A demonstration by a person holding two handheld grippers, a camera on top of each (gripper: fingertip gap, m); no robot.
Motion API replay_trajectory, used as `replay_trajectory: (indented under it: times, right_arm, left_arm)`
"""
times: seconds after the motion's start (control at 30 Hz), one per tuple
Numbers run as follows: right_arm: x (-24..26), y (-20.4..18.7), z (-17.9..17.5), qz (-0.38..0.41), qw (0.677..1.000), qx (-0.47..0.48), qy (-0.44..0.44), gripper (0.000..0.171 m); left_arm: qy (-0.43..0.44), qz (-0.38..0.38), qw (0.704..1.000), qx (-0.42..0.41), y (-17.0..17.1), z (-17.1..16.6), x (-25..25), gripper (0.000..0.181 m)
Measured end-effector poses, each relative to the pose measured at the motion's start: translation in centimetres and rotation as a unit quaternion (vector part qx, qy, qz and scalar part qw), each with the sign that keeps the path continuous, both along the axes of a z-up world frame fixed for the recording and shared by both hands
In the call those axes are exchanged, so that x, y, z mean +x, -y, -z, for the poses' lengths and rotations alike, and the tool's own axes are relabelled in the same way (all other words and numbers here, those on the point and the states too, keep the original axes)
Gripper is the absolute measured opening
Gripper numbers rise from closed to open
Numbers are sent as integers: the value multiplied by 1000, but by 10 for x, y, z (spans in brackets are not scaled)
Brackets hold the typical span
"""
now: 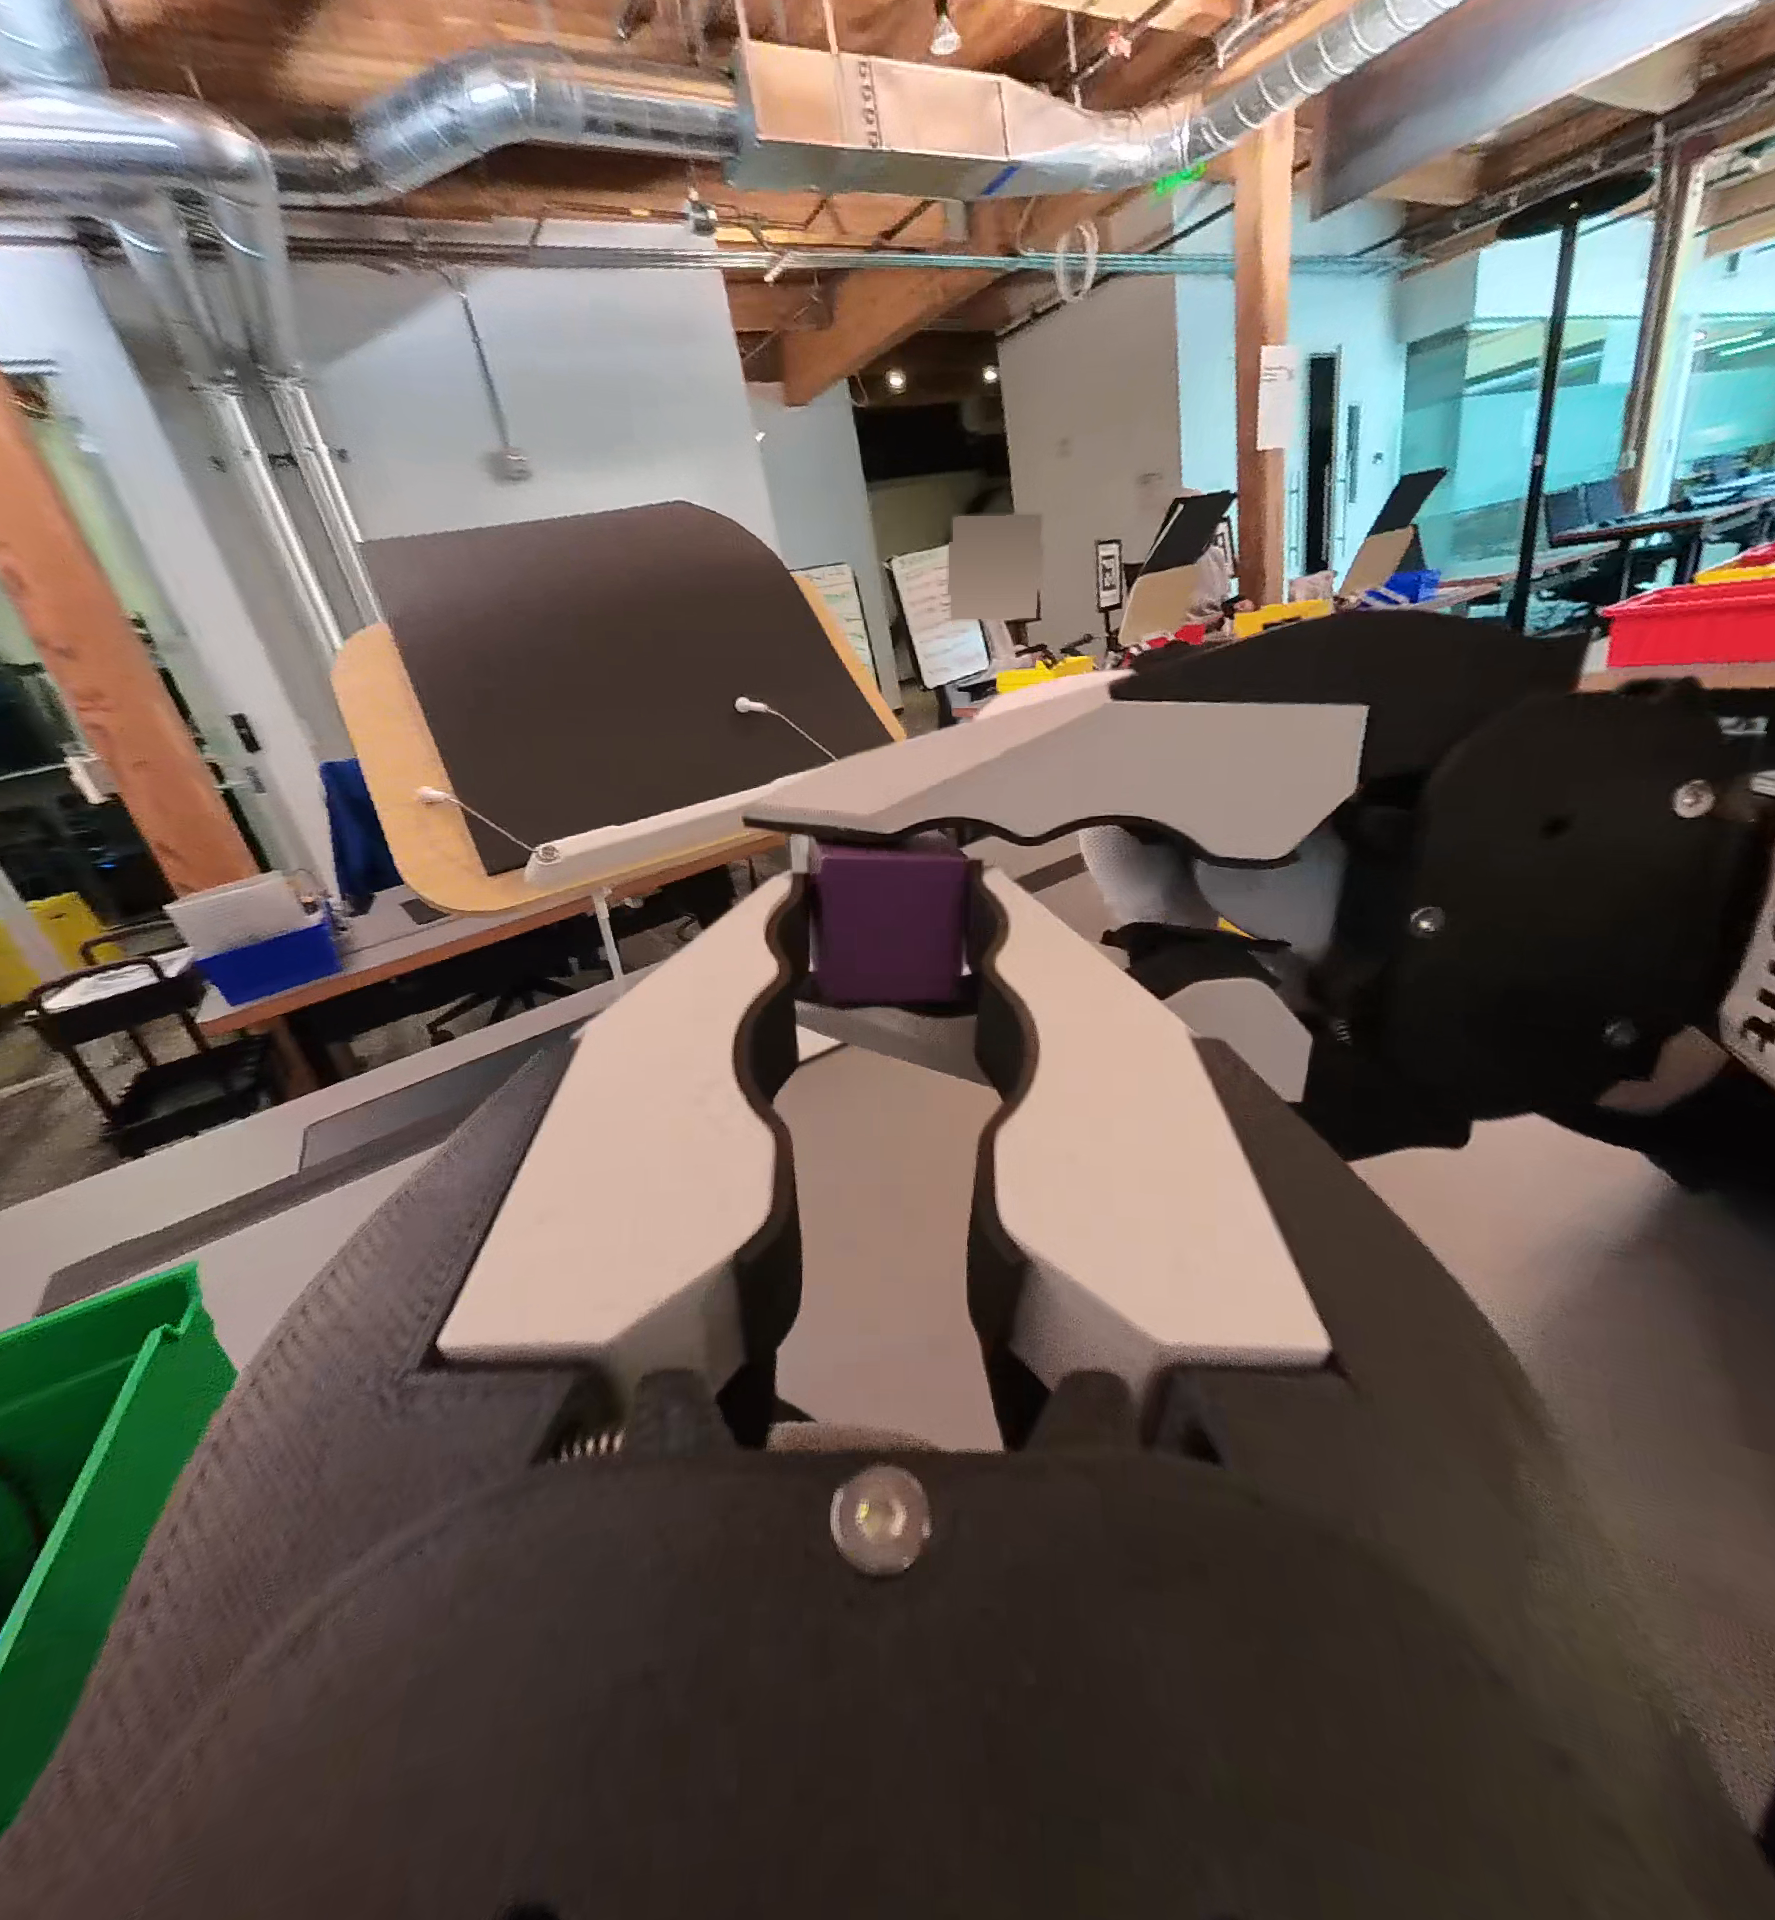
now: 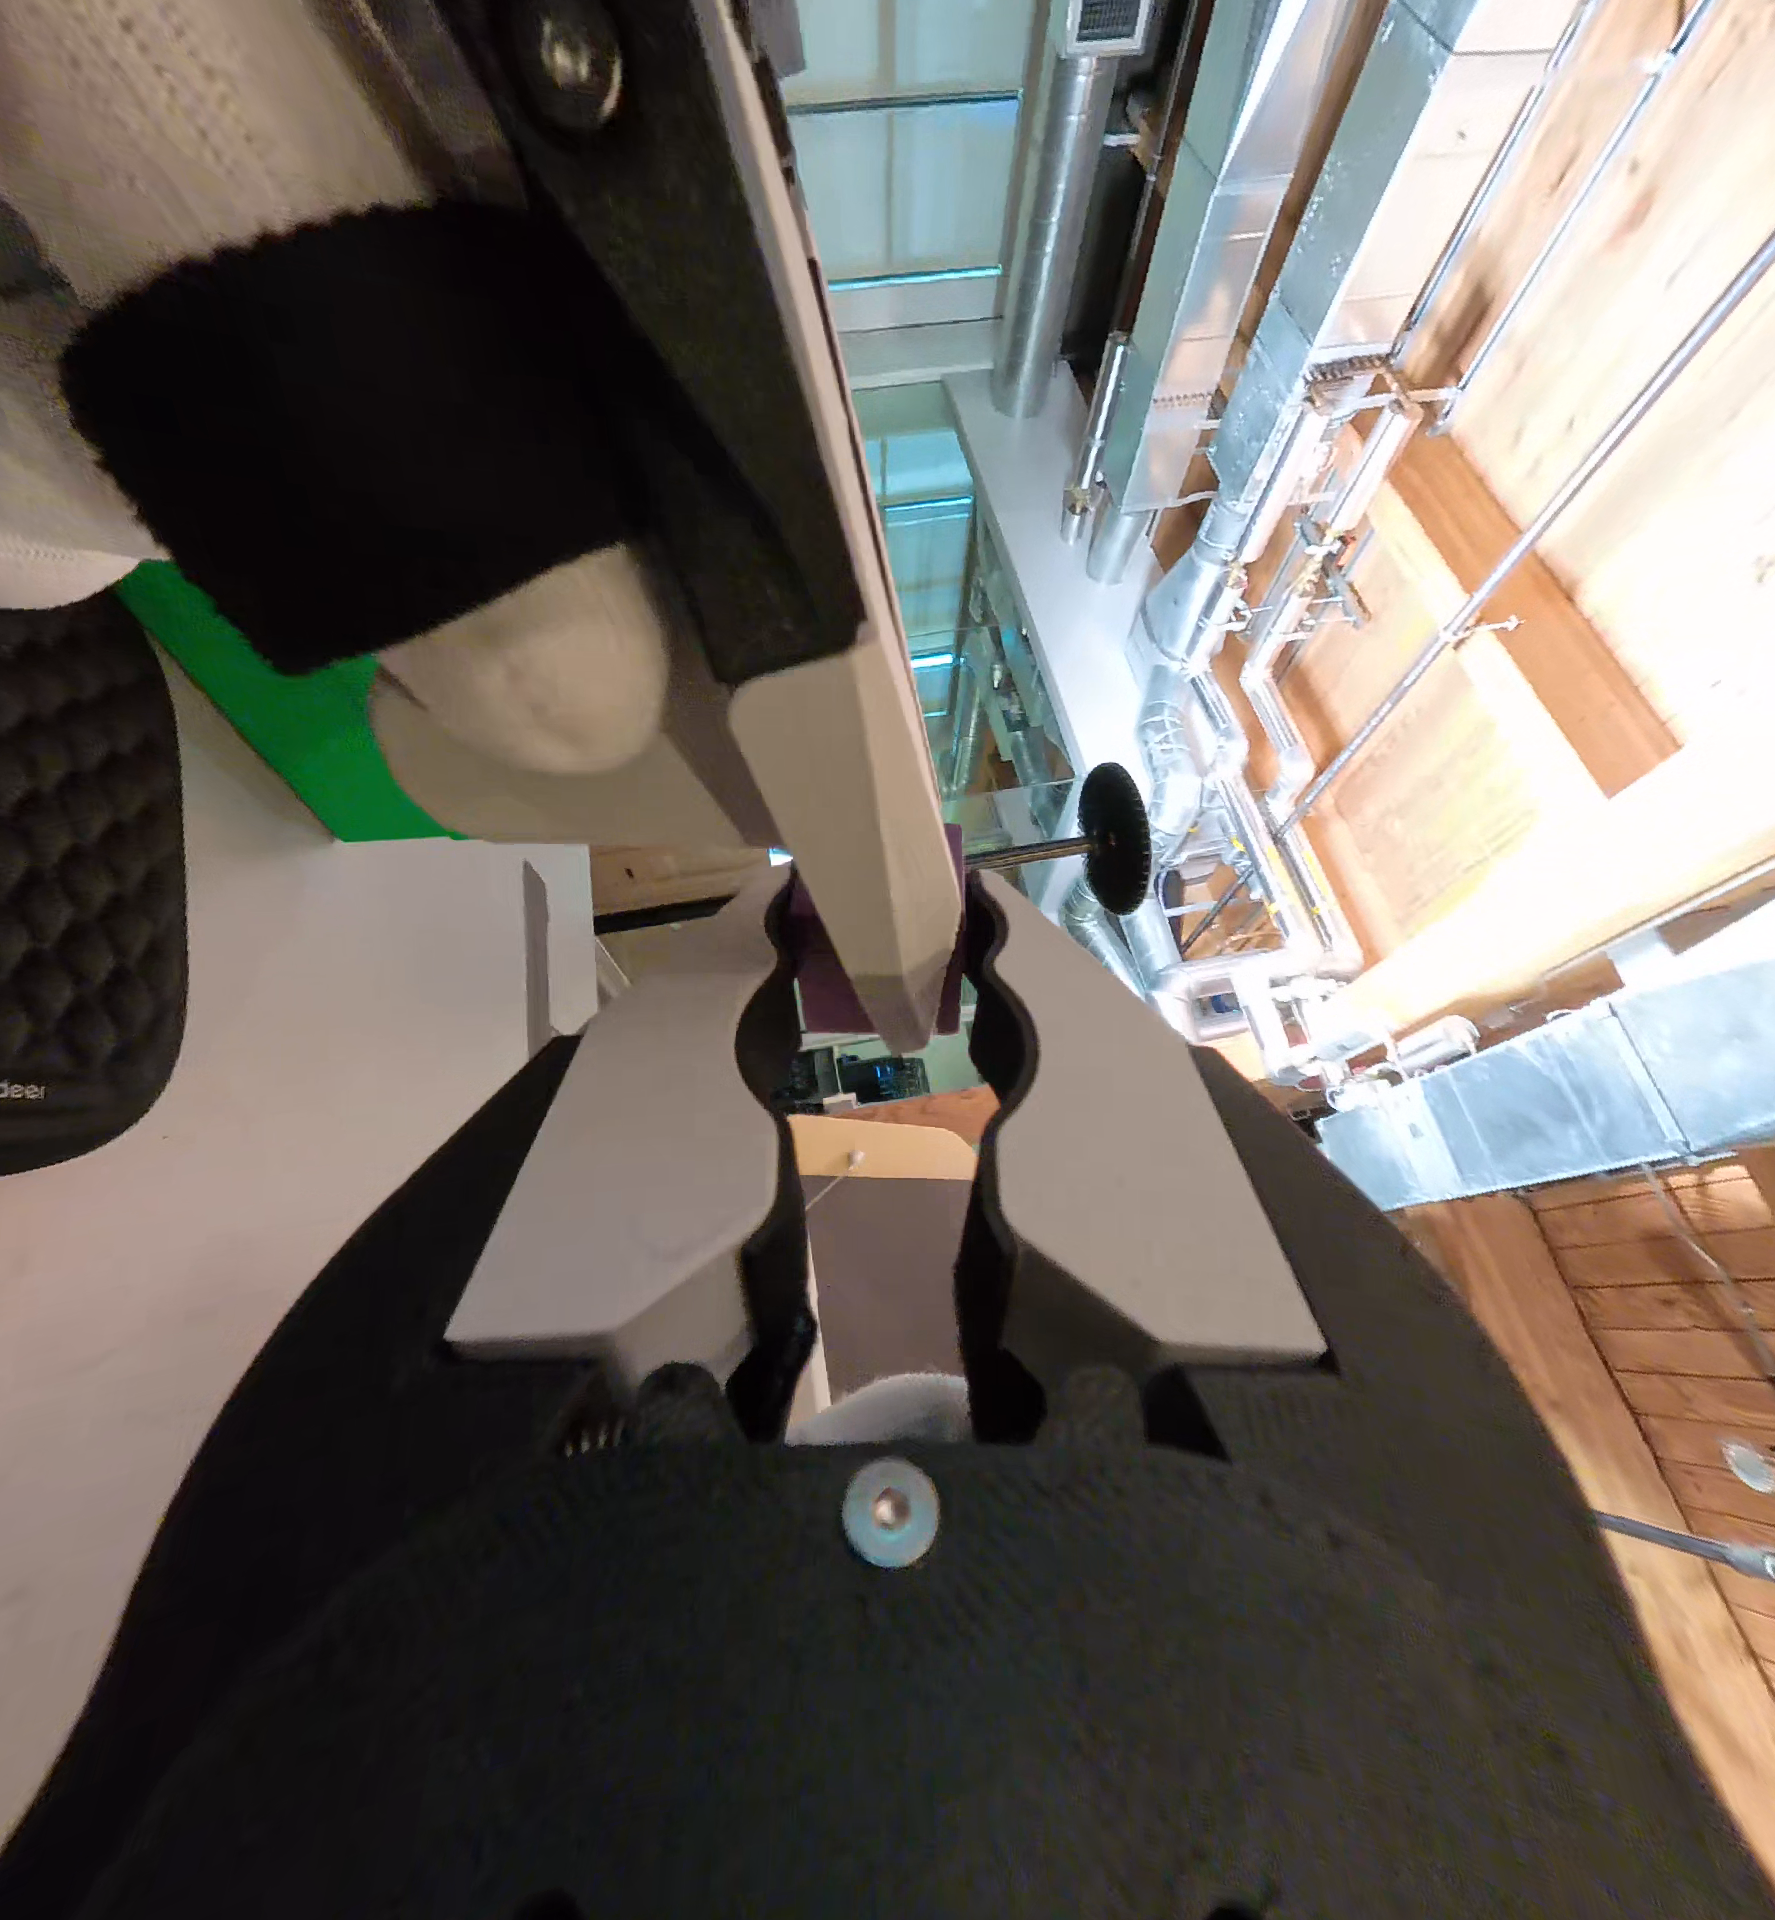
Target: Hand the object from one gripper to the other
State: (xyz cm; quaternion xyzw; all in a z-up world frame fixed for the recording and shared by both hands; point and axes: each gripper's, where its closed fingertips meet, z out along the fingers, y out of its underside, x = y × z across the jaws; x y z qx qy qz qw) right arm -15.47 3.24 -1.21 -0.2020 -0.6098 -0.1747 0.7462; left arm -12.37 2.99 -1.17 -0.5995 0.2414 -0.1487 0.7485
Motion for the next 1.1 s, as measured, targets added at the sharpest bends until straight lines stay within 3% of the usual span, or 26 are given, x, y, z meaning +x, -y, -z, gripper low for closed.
replay_trajectory:
  times: [0.13,0.2,0.27,0.3,0.4,0.6,0.83,1.1]
  right_arm:
    - [0,1,0,-5,1000,0,-3,26]
    - [-2,7,0,-41,999,-22,-8,29]
    - [-6,20,1,-99,991,-84,-12,69]
    - [-6,24,1,-119,985,-120,-13,78]
    - [-2,52,-2,-228,957,-181,-2,68]
    - [3,74,20,-286,935,-193,82,51]
    - [17,97,44,-346,886,-253,174,48]
    - [34,117,90,-338,852,-249,313,42]
  left_arm:
    - [-22,-23,999,7,-2,1,0,26]
    - [1,9,1000,-14,2,1,-1,25]
    - [51,54,997,-26,7,-4,-9,26]
    - [84,94,992,-30,13,-8,-11,26]
    - [152,251,952,-84,35,-9,-7,25]
    - [135,372,909,-129,61,7,0,26]
    - [53,444,877,-177,89,35,17,26]
    - [-71,448,861,-230,104,79,39,26]
